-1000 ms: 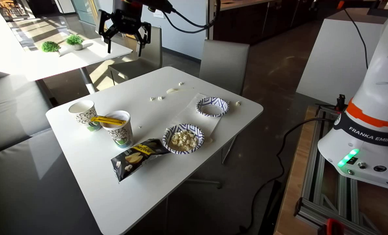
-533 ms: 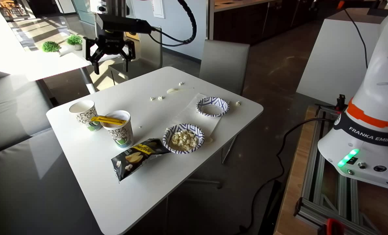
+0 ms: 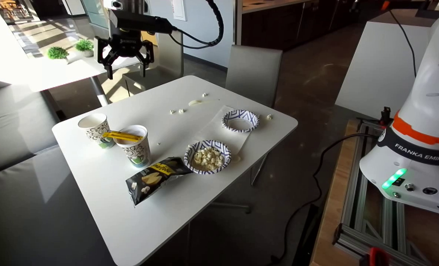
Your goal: Put the coffee cup at the back in the bowl on the right.
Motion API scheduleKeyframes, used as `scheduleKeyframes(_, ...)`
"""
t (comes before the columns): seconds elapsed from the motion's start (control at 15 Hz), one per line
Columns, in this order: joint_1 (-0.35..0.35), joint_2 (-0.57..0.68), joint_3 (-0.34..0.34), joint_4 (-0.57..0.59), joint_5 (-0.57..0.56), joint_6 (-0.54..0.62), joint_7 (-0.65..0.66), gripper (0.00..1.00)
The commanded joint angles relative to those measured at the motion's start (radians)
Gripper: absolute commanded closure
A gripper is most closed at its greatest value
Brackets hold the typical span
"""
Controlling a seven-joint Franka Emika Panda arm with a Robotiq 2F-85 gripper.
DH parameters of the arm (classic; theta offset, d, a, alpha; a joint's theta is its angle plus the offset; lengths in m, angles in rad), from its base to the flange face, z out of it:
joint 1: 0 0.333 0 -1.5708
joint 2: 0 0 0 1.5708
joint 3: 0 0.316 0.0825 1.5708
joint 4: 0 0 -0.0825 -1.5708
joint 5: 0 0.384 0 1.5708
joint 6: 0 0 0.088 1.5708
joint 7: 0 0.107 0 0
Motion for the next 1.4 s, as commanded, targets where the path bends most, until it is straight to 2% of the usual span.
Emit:
scheduleKeyframes(0.0, 0.001, 0.022, 0.002, 0.031, 0.008, -0.001, -0.029, 0.0)
scheduleKeyframes(0.33, -0.004, 0.191, 0.039, 0.264, 0.067, -0.029, -0.08, 0.0)
scheduleKeyframes(0.73, 0.001, 0.397, 0.041, 0.484, 0.094, -0.051, -0.059, 0.0)
scheduleKeyframes(0.87, 0.018, 0.466, 0.02, 0.568, 0.075, -0.095, -0.015, 0.0)
scheduleKeyframes(1.07, 0.017, 0.552, 0.025, 0.671, 0.079, -0.15, -0.015, 0.0)
scheduleKeyframes(1.33, 0.012, 0.661, 0.044, 0.81, 0.089, -0.148, -0.017, 0.0)
